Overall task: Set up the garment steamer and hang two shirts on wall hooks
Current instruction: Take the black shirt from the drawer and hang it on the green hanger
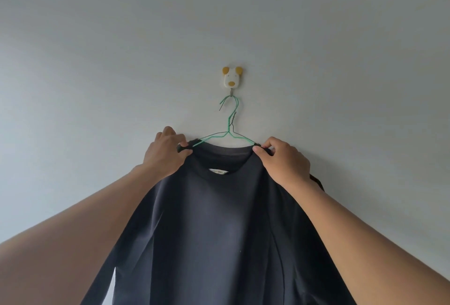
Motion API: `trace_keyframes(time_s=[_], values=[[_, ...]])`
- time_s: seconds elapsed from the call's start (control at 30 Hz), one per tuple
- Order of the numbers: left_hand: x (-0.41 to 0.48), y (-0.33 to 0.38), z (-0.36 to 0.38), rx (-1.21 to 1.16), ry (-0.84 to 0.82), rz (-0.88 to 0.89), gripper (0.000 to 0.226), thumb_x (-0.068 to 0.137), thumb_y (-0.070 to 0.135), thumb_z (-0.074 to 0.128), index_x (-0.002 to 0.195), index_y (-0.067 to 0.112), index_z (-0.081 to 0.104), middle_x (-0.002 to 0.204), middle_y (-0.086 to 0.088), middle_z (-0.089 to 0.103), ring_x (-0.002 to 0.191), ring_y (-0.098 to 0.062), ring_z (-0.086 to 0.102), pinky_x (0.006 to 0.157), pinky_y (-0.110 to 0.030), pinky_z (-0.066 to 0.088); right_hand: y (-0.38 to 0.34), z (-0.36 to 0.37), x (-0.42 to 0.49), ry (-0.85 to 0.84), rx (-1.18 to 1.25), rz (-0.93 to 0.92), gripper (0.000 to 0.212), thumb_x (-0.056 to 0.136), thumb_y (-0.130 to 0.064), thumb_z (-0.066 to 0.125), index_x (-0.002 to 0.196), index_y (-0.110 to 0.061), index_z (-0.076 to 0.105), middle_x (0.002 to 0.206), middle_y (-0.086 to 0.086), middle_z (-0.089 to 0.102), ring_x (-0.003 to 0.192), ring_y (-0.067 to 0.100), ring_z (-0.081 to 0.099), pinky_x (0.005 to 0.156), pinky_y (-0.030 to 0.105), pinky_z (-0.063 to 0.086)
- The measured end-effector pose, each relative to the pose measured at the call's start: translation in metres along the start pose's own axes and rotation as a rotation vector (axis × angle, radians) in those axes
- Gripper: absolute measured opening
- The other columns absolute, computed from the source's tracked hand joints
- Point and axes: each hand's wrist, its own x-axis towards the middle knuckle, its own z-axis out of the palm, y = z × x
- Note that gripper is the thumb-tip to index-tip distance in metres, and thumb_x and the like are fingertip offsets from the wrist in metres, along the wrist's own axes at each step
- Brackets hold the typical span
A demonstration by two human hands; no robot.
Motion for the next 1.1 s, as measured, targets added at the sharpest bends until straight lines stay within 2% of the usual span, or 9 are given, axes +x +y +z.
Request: trace_keyframes(time_s=[0.13,0.2,0.27,0.33,0.5,0.63,0.77,0.87,1.1], values=[[-0.005,0.002,-0.004,0.065,-0.013,0.014,0.029,0.091,0.036,0.058,0.114,0.021,0.050,0.110,-0.002,0.056,0.102,-0.027,0.053,0.080,-0.038,0.040,-0.001,-0.006,-0.002,0.205,-0.136,-0.122,0.032,0.087,-0.058,0.057,0.097,-0.030,0.069,0.109,-0.003,0.051,0.104,0.019,0.050,0.080,0.035,0.044],[-0.005,0.002,-0.004,0.080,-0.069,-0.019,0.036,0.093,0.039,0.055,0.121,0.020,0.043,0.114,-0.003,0.059,0.103,-0.027,0.054,0.085,-0.039,0.040,0.001,-0.009,-0.002,0.172,-0.059,-0.118,0.041,0.085,-0.065,0.053,0.107,-0.031,0.061,0.113,-0.007,0.050,0.107,0.016,0.051,0.082,0.036,0.045],[-0.004,0.000,-0.005,0.076,-0.158,-0.049,0.035,0.095,0.041,0.050,0.121,0.019,0.046,0.113,-0.005,0.061,0.096,-0.026,0.055,0.085,-0.038,0.042,0.005,-0.011,-0.001,0.078,0.008,-0.080,0.050,0.083,-0.072,0.046,0.115,-0.035,0.053,0.106,-0.013,0.054,0.104,0.014,0.053,0.077,0.033,0.043],[-0.004,-0.001,-0.005,0.035,-0.218,-0.055,0.031,0.097,0.040,0.047,0.115,0.016,0.053,0.108,-0.005,0.062,0.091,-0.024,0.053,0.078,-0.035,0.042,0.009,-0.010,0.001,0.028,-0.016,-0.085,0.054,0.082,-0.076,0.040,0.117,-0.037,0.053,0.102,-0.015,0.058,0.103,0.014,0.055,0.075,0.032,0.040],[-0.012,0.005,0.000,0.085,-0.234,-0.004,0.024,0.101,0.036,0.035,0.100,0.015,0.045,0.087,-0.004,0.057,0.080,-0.028,0.050,0.075,-0.037,0.038,0.022,-0.005,-0.002,-0.108,-0.178,-0.139,0.058,0.090,-0.072,0.022,0.125,-0.034,0.048,0.104,-0.003,0.068,0.099,0.028,0.062,0.072,0.033,0.038],[-0.014,0.008,-0.008,0.163,-0.140,0.028,0.019,0.103,0.034,0.029,0.092,0.019,0.036,0.077,-0.001,0.053,0.070,-0.027,0.045,0.074,-0.037,0.032,0.018,-0.016,0.003,-0.156,-0.216,-0.166,0.054,0.093,-0.069,0.018,0.107,-0.027,0.050,0.086,-0.004,0.061,0.090,0.028,0.062,0.069,0.036,0.042],[-0.005,0.025,-0.025,0.143,0.015,0.089,0.023,0.102,0.032,0.030,0.090,0.016,0.040,0.072,0.000,0.052,0.068,-0.029,0.046,0.072,-0.037,0.031,0.010,-0.043,0.022,-0.030,-0.280,-0.221,0.057,0.093,-0.069,0.015,0.107,-0.028,0.053,0.089,-0.001,0.066,0.085,0.028,0.063,0.070,0.037,0.045],[0.003,0.041,-0.042,0.121,0.096,0.105,0.024,0.102,0.033,0.031,0.091,0.014,0.041,0.071,-0.002,0.050,0.066,-0.032,0.042,0.068,-0.037,0.028,0.007,-0.067,0.034,0.127,-0.287,-0.268,0.055,0.093,-0.070,0.016,0.102,-0.029,0.052,0.075,-0.004,0.060,0.076,0.029,0.061,0.064,0.035,0.039],[-0.016,0.103,-0.053,0.116,0.016,0.100,0.029,0.103,0.036,0.029,0.100,0.013,0.046,0.081,-0.003,0.052,0.073,-0.030,0.044,0.069,-0.036,0.029,0.044,-0.121,0.016,0.170,-0.358,-0.295,0.057,0.093,-0.069,0.018,0.103,-0.027,0.055,0.060,-0.011,0.051,0.063,0.023,0.053,0.058,0.032,0.034]])
